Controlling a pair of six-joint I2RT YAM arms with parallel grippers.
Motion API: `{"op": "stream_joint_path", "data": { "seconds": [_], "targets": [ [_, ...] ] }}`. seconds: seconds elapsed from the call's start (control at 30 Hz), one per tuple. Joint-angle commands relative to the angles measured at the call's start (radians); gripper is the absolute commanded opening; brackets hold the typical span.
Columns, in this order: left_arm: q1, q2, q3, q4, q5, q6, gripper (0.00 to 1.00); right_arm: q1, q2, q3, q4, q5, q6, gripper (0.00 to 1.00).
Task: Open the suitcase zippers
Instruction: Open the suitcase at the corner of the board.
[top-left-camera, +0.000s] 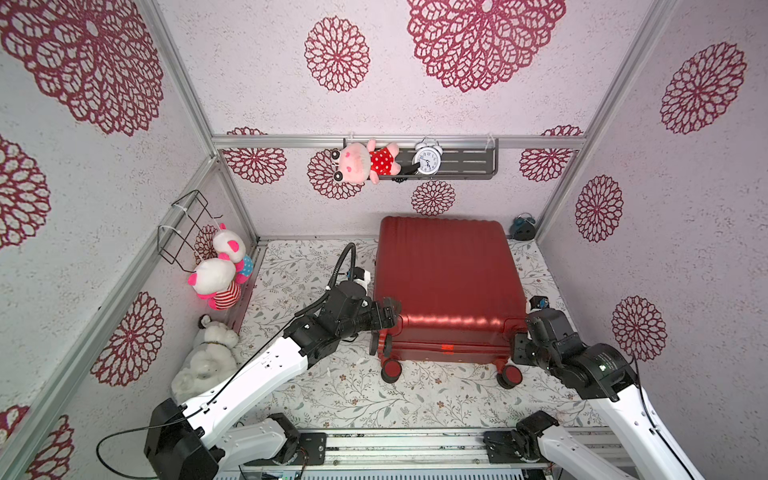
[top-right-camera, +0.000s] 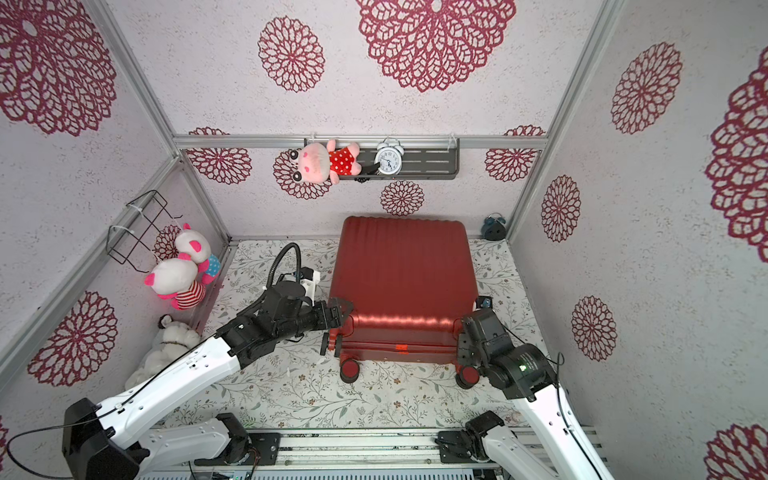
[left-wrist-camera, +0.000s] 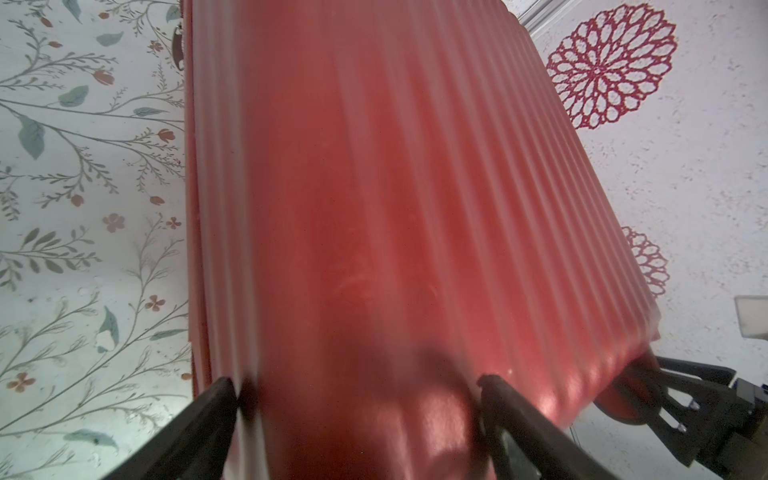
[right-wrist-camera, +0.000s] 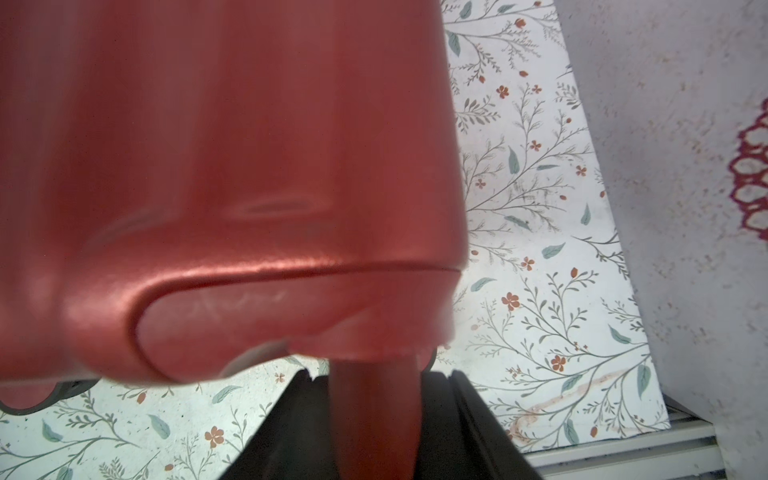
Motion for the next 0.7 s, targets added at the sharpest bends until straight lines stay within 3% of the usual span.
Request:
{"op": "stream_joint_path", "data": {
  "seconds": [0.0,0.47,0.67],
  "targets": [
    [-0.049,0.064,-0.014,0.032,0.105,0.0,0.93,0.0,-0.019,0.091,0.068,0.098,0.017,0.26],
    [-0.221,0.269,0.099,0.155,0.129,-0.04,0.89,-0.002,0.046,0.335,0.042,0.263,-0.053,0.2],
    [-0.304,0.336,0.163,0.172,0.123,-0.045,0.86,-0.003,0.075,0.487,0.11,0.206,-0.149,0.2]
  ]
}}
